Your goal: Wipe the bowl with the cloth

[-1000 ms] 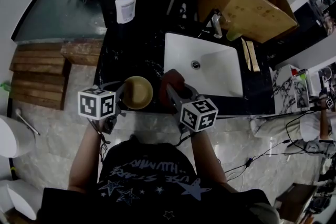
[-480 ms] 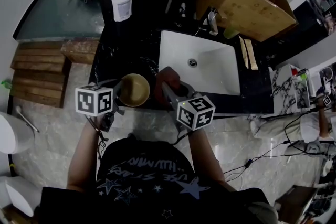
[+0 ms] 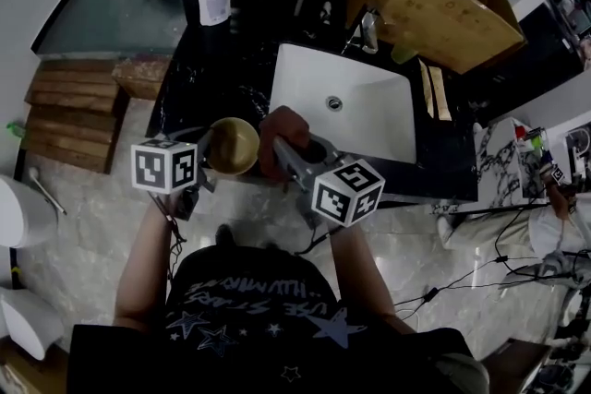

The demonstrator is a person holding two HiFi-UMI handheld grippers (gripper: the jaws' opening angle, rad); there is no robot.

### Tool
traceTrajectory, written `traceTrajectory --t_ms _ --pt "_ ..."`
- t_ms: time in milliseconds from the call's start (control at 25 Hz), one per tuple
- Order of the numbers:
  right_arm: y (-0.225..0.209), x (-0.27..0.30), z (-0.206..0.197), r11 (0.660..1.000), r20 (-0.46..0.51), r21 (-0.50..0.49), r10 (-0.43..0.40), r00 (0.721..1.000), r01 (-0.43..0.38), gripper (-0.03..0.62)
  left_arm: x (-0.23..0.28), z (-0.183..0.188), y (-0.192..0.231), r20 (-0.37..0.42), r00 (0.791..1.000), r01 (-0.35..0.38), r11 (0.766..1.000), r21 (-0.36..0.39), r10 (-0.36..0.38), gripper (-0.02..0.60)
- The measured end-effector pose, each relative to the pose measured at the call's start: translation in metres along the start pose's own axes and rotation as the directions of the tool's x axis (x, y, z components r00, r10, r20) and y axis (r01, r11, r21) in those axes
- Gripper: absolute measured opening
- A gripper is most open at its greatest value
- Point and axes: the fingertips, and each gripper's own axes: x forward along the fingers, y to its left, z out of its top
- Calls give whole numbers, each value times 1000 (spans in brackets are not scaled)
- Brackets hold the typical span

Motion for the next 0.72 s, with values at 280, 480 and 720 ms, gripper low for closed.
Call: traceTrajectory --t_ms 280,480,720 --pt "31 16 -19 995 -176 -31 89 980 -95 69 3 4 -27 41 998 -43 998 56 40 18" --pt "27 26 -44 996 -335 -44 55 941 -74 69 1 13 -46 96 993 -87 988 125 75 18" --pt "5 31 -70 995 -507 -99 -71 859 23 67 3 6 -67 82 996 -51 989 141 40 20"
